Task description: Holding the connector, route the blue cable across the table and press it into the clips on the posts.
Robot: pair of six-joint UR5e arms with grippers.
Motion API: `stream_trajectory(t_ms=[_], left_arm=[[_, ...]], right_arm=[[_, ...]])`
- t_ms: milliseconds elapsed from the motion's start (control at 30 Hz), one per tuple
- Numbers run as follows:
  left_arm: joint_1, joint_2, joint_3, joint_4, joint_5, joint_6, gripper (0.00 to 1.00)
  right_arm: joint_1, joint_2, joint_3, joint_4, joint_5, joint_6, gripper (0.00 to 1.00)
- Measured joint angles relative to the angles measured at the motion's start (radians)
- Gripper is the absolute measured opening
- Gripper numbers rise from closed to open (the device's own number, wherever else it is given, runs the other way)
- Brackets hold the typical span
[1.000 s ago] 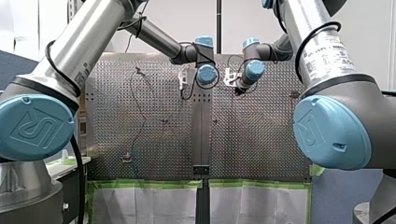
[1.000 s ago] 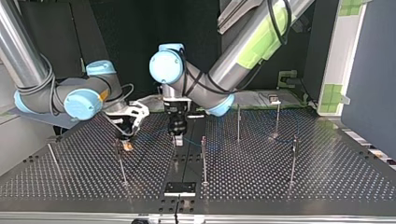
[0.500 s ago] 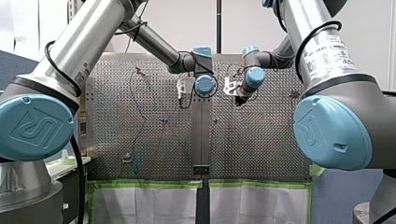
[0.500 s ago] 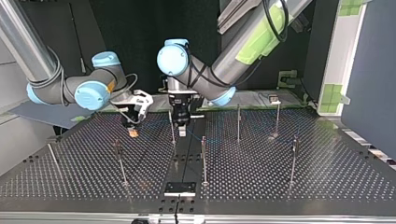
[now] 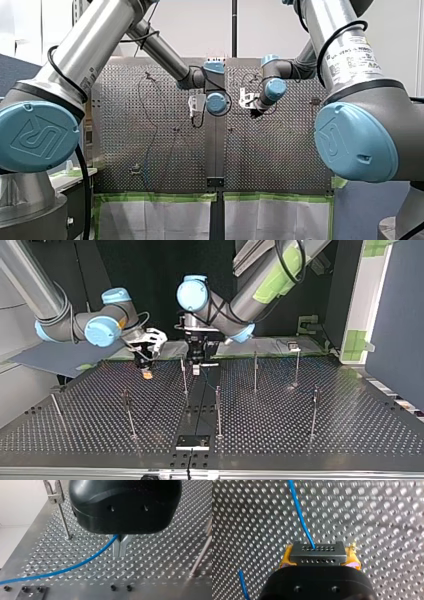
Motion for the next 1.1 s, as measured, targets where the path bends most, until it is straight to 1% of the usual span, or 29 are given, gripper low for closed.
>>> stream_trajectory(t_ms=[133,267,433,567,767,900,1100], left_arm=[[-0.004,-0.025,-0.035,0.035,0.021,-0.013,0.00],[-0.002,-0.058,-0.070,0.070,0.037,-0.039,0.00],[0.003,-0.098,-0.110,0.110,0.043,-0.056,0.00],[0.003,-0.130,-0.147,0.136,0.049,-0.059,0.00],[-0.001,-0.142,-0.200,0.130,0.066,-0.063,0.00],[-0.001,-0.143,-0.191,0.109,0.076,-0.067,0.00],[0.003,-0.143,-0.146,0.087,0.088,-0.074,0.00]], right_arm=[[0.000,-0.002,0.010,-0.007,-0.021,-0.010,0.00],[-0.010,-0.008,0.034,-0.014,-0.040,-0.013,0.00],[-0.022,-0.008,0.053,-0.026,-0.046,-0.007,0.00],[-0.031,-0.007,0.069,-0.050,-0.047,0.000,0.00],[-0.036,-0.006,0.087,-0.083,-0.048,0.004,0.00],[-0.037,-0.004,0.093,-0.092,-0.049,0.003,0.00],[-0.037,-0.002,0.107,-0.114,-0.052,0.000,0.00]])
